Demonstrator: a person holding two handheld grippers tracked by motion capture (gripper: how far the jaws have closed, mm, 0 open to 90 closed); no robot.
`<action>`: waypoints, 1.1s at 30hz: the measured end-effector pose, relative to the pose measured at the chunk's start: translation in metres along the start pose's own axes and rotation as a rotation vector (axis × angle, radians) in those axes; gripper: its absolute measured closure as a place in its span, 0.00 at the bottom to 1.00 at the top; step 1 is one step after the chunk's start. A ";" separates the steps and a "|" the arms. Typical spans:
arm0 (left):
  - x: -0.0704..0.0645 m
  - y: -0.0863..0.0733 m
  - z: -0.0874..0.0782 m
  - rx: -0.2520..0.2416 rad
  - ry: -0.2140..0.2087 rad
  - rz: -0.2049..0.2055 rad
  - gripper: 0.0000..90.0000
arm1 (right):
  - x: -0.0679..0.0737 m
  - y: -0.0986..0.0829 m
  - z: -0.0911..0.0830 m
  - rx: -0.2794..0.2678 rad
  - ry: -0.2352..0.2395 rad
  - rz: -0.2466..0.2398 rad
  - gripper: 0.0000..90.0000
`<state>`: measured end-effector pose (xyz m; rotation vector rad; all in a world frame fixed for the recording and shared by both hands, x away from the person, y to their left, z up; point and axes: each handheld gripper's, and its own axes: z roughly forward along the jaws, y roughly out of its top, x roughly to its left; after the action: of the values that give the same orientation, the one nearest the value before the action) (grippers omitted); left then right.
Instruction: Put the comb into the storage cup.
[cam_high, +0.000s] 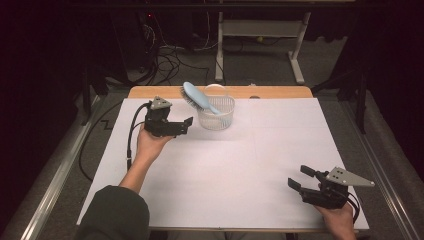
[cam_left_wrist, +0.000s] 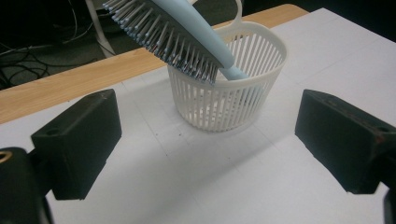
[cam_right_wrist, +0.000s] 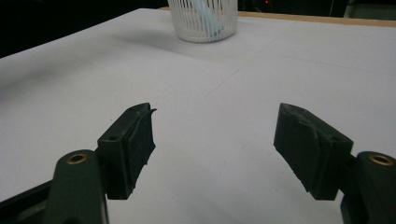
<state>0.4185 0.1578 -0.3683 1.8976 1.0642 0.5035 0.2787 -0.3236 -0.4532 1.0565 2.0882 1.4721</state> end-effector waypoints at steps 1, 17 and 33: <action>0.000 -0.001 -0.001 -0.002 -0.002 -0.002 0.07 | 0.000 0.000 0.000 0.001 0.000 0.000 0.32; 0.001 -0.007 -0.010 -0.005 -0.012 -0.008 0.07 | 0.000 0.000 0.000 0.002 -0.002 0.000 0.32; -0.001 -0.014 -0.017 -0.010 -0.018 0.006 0.07 | 0.000 0.000 0.000 0.004 -0.002 0.002 0.32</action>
<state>0.3996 0.1694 -0.3707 1.8940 1.0430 0.4930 0.2789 -0.3234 -0.4536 1.0620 2.0896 1.4677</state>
